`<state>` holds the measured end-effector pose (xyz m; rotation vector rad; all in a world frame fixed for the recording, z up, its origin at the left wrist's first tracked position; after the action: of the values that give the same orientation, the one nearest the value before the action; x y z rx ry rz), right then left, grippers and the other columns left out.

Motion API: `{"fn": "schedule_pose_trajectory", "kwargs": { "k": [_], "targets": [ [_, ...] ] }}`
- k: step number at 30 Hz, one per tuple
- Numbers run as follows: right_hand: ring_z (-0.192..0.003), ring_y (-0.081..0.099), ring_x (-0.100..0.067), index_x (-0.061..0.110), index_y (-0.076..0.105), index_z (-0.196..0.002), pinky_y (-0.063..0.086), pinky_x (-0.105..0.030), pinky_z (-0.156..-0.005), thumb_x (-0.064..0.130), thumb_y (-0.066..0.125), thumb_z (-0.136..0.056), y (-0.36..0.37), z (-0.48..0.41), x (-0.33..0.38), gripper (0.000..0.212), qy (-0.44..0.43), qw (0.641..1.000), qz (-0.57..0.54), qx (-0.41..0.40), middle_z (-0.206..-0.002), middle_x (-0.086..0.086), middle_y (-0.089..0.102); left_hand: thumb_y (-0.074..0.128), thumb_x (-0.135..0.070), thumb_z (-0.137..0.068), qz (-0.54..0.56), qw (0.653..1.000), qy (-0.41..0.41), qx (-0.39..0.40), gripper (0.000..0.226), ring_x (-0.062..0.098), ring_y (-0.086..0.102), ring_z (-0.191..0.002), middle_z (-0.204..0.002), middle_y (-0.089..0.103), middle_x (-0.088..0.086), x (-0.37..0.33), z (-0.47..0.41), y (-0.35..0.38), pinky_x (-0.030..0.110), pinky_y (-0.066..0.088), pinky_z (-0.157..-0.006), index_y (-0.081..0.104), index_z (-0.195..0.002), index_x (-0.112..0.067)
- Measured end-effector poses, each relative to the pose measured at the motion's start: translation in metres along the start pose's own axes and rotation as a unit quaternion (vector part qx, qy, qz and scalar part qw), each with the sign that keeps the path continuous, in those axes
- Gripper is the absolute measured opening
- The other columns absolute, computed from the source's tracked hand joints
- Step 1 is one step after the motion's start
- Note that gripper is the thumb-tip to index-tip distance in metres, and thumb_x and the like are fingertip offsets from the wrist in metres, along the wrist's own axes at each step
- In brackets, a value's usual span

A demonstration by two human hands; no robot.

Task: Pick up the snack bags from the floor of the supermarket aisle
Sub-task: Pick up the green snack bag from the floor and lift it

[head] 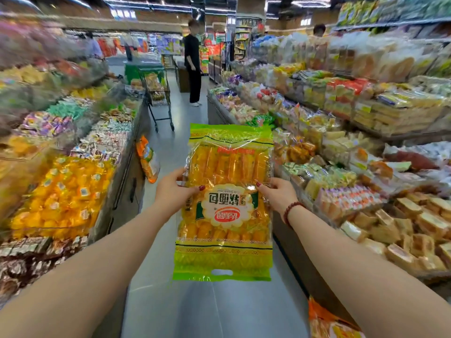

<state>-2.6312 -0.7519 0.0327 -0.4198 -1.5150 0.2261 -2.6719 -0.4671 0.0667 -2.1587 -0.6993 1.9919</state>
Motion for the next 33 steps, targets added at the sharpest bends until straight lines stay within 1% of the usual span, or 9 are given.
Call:
{"fn": "schedule_pose_trajectory", "kwargs": {
  "k": [2, 4, 7, 11, 15, 19, 24, 28, 33],
  "targets": [
    [-0.065, 0.055, -0.017, 0.004, 0.066, -0.101, 0.052, -0.034, -0.061, 0.031, 0.065, -0.087, 0.014, -0.054, 0.011, 0.031, -0.017, 1.0, -0.002, 0.014, -0.08, -0.004, 0.061, 0.081, -0.021, -0.073, 0.002, 1.0, 0.006, -0.016, 0.048, 0.013, 0.062, -0.084, -0.107, 0.066, 0.003, 0.002, -0.047, 0.005, 0.024, 0.05, -0.064, 0.064, -0.118, -0.02],
    [-0.061, 0.054, -0.019, 0.002, 0.066, -0.087, 0.054, -0.042, -0.065, 0.031, 0.067, -0.085, 0.025, -0.107, 0.021, 0.029, -0.028, 0.999, 0.007, 0.02, -0.072, -0.006, 0.058, 0.081, -0.021, -0.074, -0.006, 1.0, 0.006, -0.029, 0.038, 0.007, 0.059, -0.078, -0.104, 0.067, 0.002, 0.002, -0.093, 0.009, 0.019, 0.045, -0.06, 0.065, -0.109, -0.021],
    [-0.061, 0.054, -0.02, -0.004, 0.064, -0.094, 0.054, -0.042, -0.066, 0.029, 0.066, -0.086, 0.042, -0.177, 0.035, 0.034, -0.024, 0.999, 0.004, 0.041, -0.075, -0.01, 0.058, 0.08, -0.02, -0.075, -0.017, 0.999, -0.006, -0.04, 0.033, 0.006, 0.059, -0.074, -0.104, 0.066, 0.002, 0.001, -0.157, 0.016, 0.017, 0.045, -0.058, 0.062, -0.103, -0.022],
    [-0.061, 0.052, -0.021, 0.008, 0.064, -0.077, 0.054, -0.045, -0.066, 0.027, 0.065, -0.087, 0.064, -0.258, 0.056, 0.022, -0.037, 0.997, 0.013, 0.065, -0.066, -0.005, 0.055, 0.079, -0.017, -0.075, -0.022, 0.999, -0.008, -0.048, 0.037, 0.004, 0.057, -0.068, -0.103, 0.067, 0.006, 0.003, -0.236, 0.022, 0.008, 0.043, -0.048, 0.064, -0.109, -0.016],
    [-0.059, 0.051, -0.018, 0.011, 0.064, -0.079, 0.053, -0.041, -0.067, 0.028, 0.067, -0.085, 0.092, -0.341, 0.066, 0.018, -0.04, 0.997, 0.014, 0.071, -0.064, 0.001, 0.053, 0.081, -0.018, -0.073, -0.017, 0.998, -0.011, -0.057, 0.046, 0.004, 0.059, -0.074, -0.103, 0.066, 0.001, 0.015, -0.319, 0.022, 0.013, 0.045, -0.054, 0.062, -0.116, -0.019],
    [-0.055, 0.051, -0.016, 0.014, 0.061, -0.079, 0.051, -0.035, -0.06, 0.028, 0.067, -0.086, 0.129, -0.427, 0.081, 0.017, -0.046, 0.996, 0.007, 0.071, -0.064, 0.002, 0.053, 0.081, -0.019, -0.074, -0.022, 0.998, -0.001, -0.055, 0.039, 0.001, 0.057, -0.072, -0.091, 0.063, -0.008, 0.029, -0.413, 0.021, 0.012, 0.042, -0.054, 0.061, -0.106, -0.024],
    [-0.056, 0.049, -0.017, 0.002, 0.063, -0.085, 0.046, -0.029, -0.052, 0.027, 0.065, -0.088, 0.177, -0.541, 0.112, 0.025, -0.045, 0.996, 0.017, 0.07, -0.068, -0.007, 0.053, 0.083, -0.023, -0.07, -0.017, 0.998, -0.006, -0.065, 0.044, 0.015, 0.067, -0.08, -0.105, 0.069, 0.002, 0.053, -0.544, 0.011, 0.034, 0.057, -0.069, 0.065, -0.111, -0.021],
    [-0.059, 0.05, -0.017, -0.003, 0.064, -0.091, 0.045, -0.031, -0.057, 0.025, 0.066, -0.088, 0.205, -0.628, 0.139, 0.029, -0.042, 0.997, 0.011, 0.064, -0.066, -0.006, 0.055, 0.082, -0.023, -0.073, -0.016, 0.998, -0.003, -0.053, 0.044, 0.006, 0.064, -0.074, -0.104, 0.067, -0.003, 0.052, -0.642, 0.007, 0.017, 0.045, -0.055, 0.065, -0.114, -0.022],
    [-0.062, 0.054, -0.018, 0.012, 0.067, -0.091, 0.055, -0.042, -0.067, 0.027, 0.066, -0.087, 0.241, -0.734, 0.172, 0.015, -0.076, 0.995, 0.025, 0.064, -0.067, -0.004, 0.058, 0.081, -0.014, -0.073, 0.007, 0.999, 0.013, -0.051, 0.033, 0.01, 0.065, -0.076, -0.086, 0.068, -0.011, 0.056, -0.752, 0.008, 0.019, 0.051, -0.062, 0.063, -0.091, -0.035]
  ]
}}
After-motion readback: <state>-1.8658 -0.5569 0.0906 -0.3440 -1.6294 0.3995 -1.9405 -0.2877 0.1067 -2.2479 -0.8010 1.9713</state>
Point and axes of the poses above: each hand's wrist, its own z-axis away from the middle knuckle, its own y-axis out of the palm, x = y × z, the point moved 9 cm from there along -z, towards the middle knuckle
